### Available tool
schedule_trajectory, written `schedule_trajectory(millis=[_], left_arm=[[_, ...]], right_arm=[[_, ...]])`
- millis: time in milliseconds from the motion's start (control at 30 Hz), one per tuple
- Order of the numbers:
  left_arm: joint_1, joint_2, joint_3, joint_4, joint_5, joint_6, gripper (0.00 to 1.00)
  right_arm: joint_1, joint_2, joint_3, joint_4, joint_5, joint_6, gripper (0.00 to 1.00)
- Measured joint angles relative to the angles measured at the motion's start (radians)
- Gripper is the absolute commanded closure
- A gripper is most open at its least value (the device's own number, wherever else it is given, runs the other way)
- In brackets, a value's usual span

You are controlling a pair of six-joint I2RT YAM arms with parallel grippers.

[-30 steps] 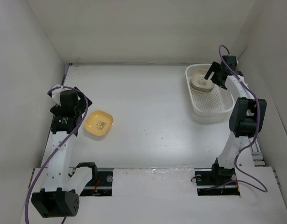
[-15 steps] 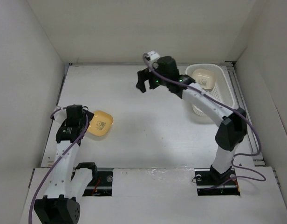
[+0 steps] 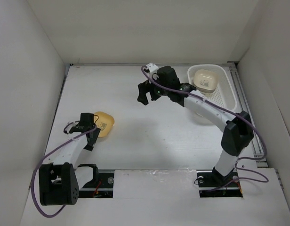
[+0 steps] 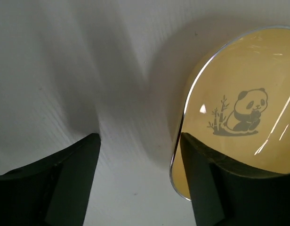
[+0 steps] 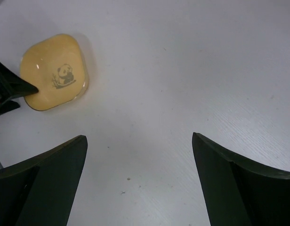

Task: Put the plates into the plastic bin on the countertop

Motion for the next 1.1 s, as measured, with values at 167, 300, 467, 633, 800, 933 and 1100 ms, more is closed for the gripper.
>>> schedule_trajectory(millis=[167, 300, 467, 633, 800, 933, 1100], left_arm=[[-0.007, 0.069, 0.002, 0.086, -0.034, -0.031, 0.88], [-0.017, 0.116, 0.024, 0.177, -0.044, -0.038, 1.00], [-0.130, 0.197, 0.116, 0.188, -0.094, 0.028, 1.00], [-0.323, 0.296, 0.344, 0.155, -0.102, 0.191, 1.00], [-0.514, 0.406, 0.565, 0.111, -0.138, 0.267, 1.00], [-0.599, 0.412, 0.597, 0.092, -0.123, 0.284, 1.00], [-0.606, 0.393, 0.597, 0.064, -0.112, 0.286, 1.00]], right_arm=[[0.000, -0.155, -0.039, 0.025, 0.003, 0.001, 0.02], [0.000, -0.250, -0.079, 0.053, 0.004, 0.002, 0.02], [-0.001, -0.278, -0.159, 0.101, -0.020, -0.008, 0.02], [-0.001, -0.200, -0.185, 0.106, -0.031, -0.032, 0.04], [-0.001, -0.122, -0.184, 0.106, -0.018, -0.042, 0.05], [-0.001, -0.085, -0.175, 0.107, 0.009, -0.045, 0.06], [-0.017, -0.073, -0.174, 0.106, 0.057, -0.042, 0.06]])
